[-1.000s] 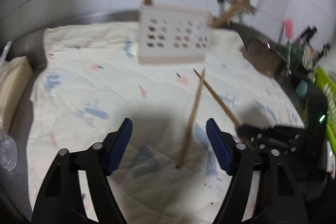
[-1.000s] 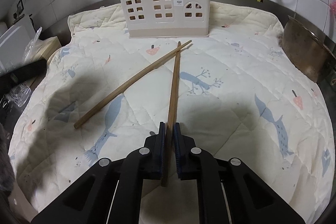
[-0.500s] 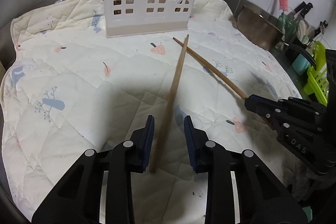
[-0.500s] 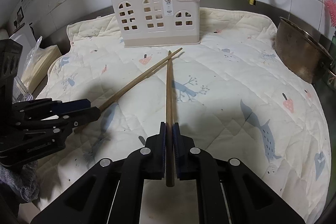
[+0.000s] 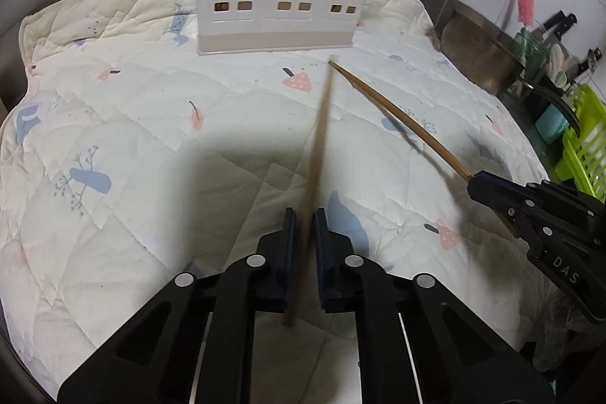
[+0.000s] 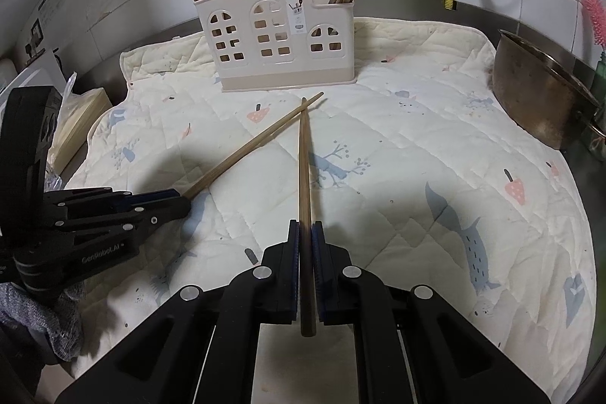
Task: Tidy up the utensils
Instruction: 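Lift both chopsticks upright and carry them over the white holder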
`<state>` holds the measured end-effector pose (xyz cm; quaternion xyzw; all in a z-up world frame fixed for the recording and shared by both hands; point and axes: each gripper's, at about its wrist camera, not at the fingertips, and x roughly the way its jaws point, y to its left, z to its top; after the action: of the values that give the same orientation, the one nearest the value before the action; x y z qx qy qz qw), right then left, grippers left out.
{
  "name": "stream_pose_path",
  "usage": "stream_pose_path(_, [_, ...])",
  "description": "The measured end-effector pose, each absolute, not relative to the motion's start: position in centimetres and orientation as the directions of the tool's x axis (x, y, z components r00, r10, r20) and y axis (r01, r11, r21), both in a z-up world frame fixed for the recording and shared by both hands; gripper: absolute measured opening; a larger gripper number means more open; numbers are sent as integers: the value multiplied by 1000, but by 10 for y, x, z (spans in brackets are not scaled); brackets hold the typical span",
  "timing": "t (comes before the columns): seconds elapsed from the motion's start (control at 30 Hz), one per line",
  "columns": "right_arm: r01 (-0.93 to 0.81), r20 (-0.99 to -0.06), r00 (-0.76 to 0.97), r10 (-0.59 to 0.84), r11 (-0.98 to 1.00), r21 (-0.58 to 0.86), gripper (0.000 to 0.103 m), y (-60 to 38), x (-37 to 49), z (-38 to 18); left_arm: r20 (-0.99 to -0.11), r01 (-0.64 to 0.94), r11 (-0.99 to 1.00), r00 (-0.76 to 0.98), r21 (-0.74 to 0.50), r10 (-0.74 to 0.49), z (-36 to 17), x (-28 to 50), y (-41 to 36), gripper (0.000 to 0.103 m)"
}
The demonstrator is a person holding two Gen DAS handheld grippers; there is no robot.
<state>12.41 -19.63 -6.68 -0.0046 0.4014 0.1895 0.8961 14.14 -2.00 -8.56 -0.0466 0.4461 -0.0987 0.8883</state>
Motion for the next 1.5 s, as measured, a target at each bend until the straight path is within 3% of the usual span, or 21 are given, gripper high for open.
stream_pose_path(0.3, [-346,-688,643,336,929,130,6,-203,121,-47,-704,155,973,672,-173,-232,-35,127,-19,6])
stream_pose_path(0.77, [-414,-586,712,387,905,95,7,-202,129,26,-605,178,970,758,-168,-244,37,129,-7,6])
stream_pose_path(1.2, [-498,-583,673,455,862,98,7,-205,170,104,-597,204,970,765,-130,-241,79,162,-8,6])
stream_pose_path(1.5, [-510,-583,667,464,855,97,7,-211,199,153,-517,221,972,824,-81,-230,141,181,-9,6])
